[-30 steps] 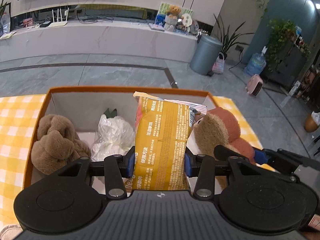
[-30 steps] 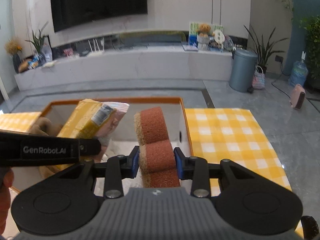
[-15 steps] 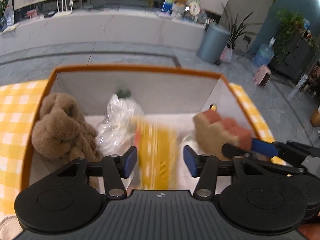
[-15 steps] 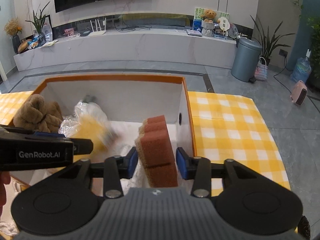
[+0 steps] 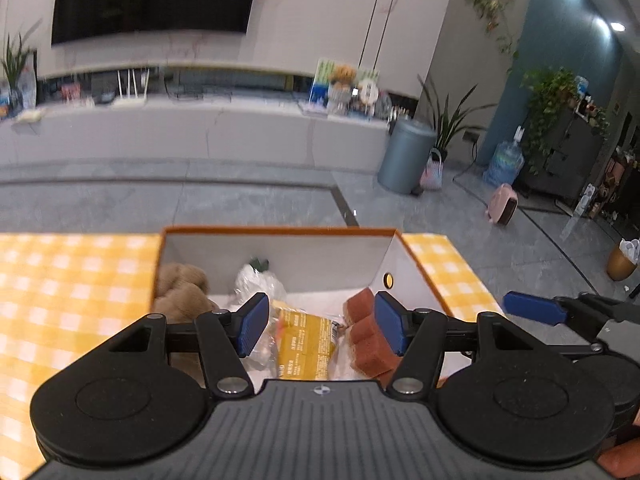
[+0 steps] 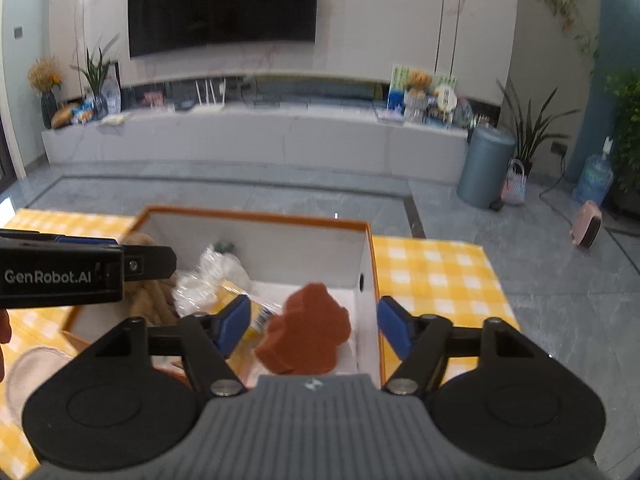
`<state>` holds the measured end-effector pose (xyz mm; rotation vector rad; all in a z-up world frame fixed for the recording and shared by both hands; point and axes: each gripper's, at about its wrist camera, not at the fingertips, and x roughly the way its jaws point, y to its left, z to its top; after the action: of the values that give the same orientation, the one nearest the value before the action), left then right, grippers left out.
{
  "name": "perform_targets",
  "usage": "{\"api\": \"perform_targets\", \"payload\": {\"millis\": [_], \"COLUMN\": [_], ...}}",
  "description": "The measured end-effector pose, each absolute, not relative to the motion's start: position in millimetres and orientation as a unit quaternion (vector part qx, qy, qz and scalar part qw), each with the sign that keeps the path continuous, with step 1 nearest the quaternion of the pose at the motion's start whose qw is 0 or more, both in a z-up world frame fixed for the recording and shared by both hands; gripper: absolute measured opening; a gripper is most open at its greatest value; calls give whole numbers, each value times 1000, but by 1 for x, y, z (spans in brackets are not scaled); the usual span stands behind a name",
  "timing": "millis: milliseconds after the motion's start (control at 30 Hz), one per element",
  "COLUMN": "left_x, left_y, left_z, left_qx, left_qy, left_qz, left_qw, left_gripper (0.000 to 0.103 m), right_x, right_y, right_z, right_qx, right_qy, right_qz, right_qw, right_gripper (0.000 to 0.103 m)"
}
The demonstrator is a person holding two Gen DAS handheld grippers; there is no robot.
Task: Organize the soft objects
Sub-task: 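Open both tools to drop sponge and packet into the orange box, then move both open tools back to the white mitt and yellow cloth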
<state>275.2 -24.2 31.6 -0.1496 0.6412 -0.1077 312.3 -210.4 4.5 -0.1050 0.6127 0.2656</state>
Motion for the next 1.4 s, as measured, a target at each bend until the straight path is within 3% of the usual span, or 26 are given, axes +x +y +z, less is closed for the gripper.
{"api": "perform_targets", "payload": {"millis": [167,267,467,933,1200,1333,1400], "left_x": [218,181,126,73,64,60,60], "left_y": [-18,-12,-2,34,62,70,73], "left_z": [44,45,33,-34,-56,-64,-65], "left_qx": [-46,-32,-16,-31,-58,-76,-76], "left_qy": [243,218,215,311,349,357,356], "left_qz": [-64,-72,-66,-7,15,7,5], "left_qw": [967,973,974,950,935,931,932], "left_gripper": [71,71,71,71,68,67,67], "right_x": [257,219,154,90,93,98,99], "right_y": [-208,-204,-193,-173,-153,-146,-139], "right_z": [18,16,-6,-77,-97,-97,-98], "right_qx": [-33,-20,-7,-20,-21,-19,-19], "right_qy": [271,257,236,278,329,335,340], "right_qz": [152,149,144,115,156,173,183], "right_qw": [950,955,961,954,931,926,922], "right_gripper": [81,92,92,92,86,76,76]}}
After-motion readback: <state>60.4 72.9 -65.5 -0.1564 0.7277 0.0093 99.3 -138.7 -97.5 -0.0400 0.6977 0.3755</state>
